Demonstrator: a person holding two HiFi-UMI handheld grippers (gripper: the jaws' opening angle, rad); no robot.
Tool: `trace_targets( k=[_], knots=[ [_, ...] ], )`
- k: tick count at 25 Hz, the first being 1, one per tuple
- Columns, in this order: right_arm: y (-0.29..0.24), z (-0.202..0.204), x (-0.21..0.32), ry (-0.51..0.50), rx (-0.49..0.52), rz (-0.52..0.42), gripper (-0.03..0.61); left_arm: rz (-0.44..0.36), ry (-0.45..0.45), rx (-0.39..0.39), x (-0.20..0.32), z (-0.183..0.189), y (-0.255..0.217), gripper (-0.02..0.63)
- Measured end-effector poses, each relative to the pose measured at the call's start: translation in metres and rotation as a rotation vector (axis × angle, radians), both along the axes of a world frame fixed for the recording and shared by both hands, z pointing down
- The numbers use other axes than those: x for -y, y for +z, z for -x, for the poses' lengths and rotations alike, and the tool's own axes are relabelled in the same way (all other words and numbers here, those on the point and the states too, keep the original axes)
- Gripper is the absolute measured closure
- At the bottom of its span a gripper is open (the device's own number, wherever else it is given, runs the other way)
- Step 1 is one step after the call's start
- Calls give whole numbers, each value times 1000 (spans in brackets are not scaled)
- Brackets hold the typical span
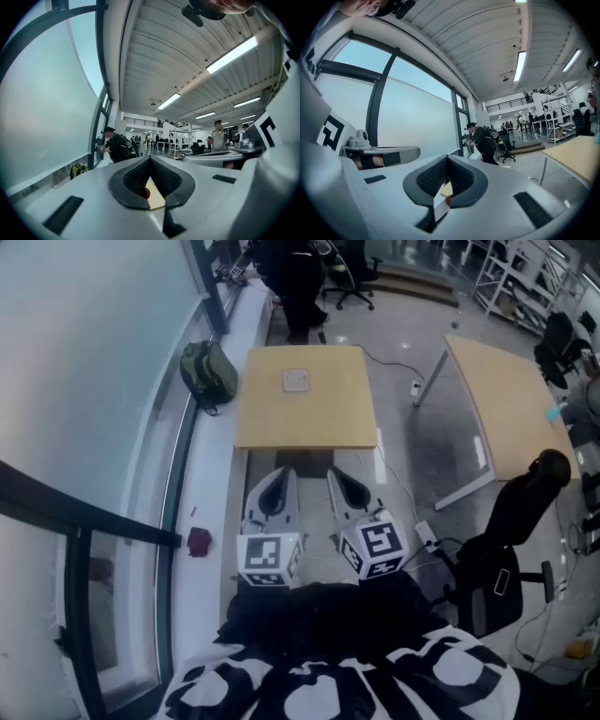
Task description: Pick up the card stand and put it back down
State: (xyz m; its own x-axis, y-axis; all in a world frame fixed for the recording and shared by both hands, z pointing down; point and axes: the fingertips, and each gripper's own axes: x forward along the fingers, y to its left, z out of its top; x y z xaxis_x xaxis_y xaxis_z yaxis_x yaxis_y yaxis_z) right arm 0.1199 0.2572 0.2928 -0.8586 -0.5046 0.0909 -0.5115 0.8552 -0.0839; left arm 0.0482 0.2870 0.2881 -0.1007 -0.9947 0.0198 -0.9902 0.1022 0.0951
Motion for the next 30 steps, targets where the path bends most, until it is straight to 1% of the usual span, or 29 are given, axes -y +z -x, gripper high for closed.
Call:
trace_targets(
  k=[8, 11, 16, 21, 25, 30],
  knots=[
    [-2, 3, -1, 35, -7, 19, 561, 0, 19, -1, -1, 4, -2, 609],
    [-2, 7, -4, 46, 16, 48, 560, 3, 20, -5, -6, 10, 1, 609],
    [-4, 9, 1, 25, 47, 70, 560, 14, 14, 4, -2, 11, -1, 609],
    [2, 50, -22, 26, 49, 73, 560, 5, 16, 8, -28, 50, 4, 609],
    [8, 80, -37, 3, 58, 70, 560, 6, 1, 4, -42, 79, 12, 609],
    [29, 100, -50, 2, 15, 78, 560, 10, -2, -34, -50, 101, 31, 609]
  ],
)
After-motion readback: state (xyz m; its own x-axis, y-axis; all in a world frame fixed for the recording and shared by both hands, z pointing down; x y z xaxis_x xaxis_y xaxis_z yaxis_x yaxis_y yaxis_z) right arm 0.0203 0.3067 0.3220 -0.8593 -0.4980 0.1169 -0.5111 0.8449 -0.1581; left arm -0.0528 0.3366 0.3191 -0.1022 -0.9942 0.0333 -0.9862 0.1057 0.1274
